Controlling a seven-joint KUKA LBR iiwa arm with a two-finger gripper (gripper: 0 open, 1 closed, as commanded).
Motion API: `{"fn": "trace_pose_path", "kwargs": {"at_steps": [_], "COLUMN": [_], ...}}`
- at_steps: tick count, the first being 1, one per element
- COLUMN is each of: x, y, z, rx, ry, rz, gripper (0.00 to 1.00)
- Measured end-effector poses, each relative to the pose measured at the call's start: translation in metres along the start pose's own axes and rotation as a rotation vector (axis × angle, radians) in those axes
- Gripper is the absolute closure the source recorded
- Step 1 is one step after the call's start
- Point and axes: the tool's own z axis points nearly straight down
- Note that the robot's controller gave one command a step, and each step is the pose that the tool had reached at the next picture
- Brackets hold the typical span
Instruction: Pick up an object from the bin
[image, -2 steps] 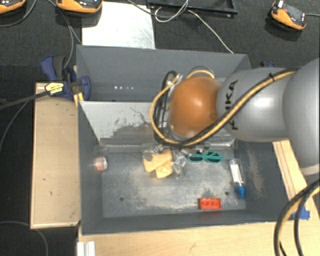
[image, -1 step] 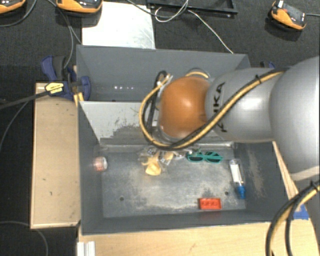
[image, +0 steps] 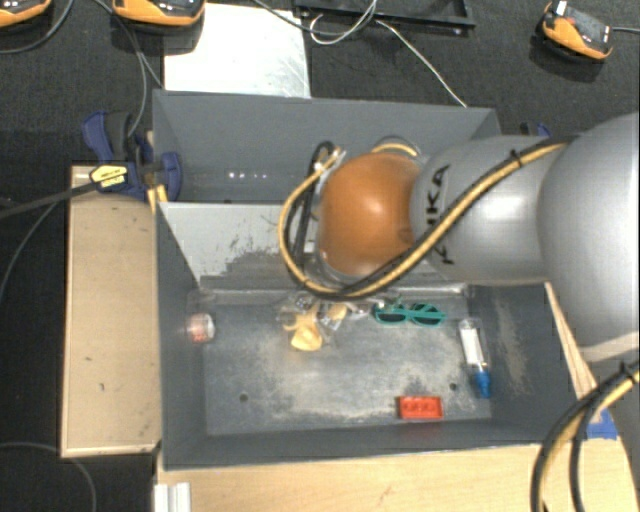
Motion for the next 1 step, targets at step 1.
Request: {"fn": "trace_pose_path", "kwargs": {"at_steps": [1], "x": [-0.0042], "y": [0.0127], "z": [-0.1383], "rx": [0.001], "ry": [-0.003], "rz": [-0.005], "gripper": [1.00]}}
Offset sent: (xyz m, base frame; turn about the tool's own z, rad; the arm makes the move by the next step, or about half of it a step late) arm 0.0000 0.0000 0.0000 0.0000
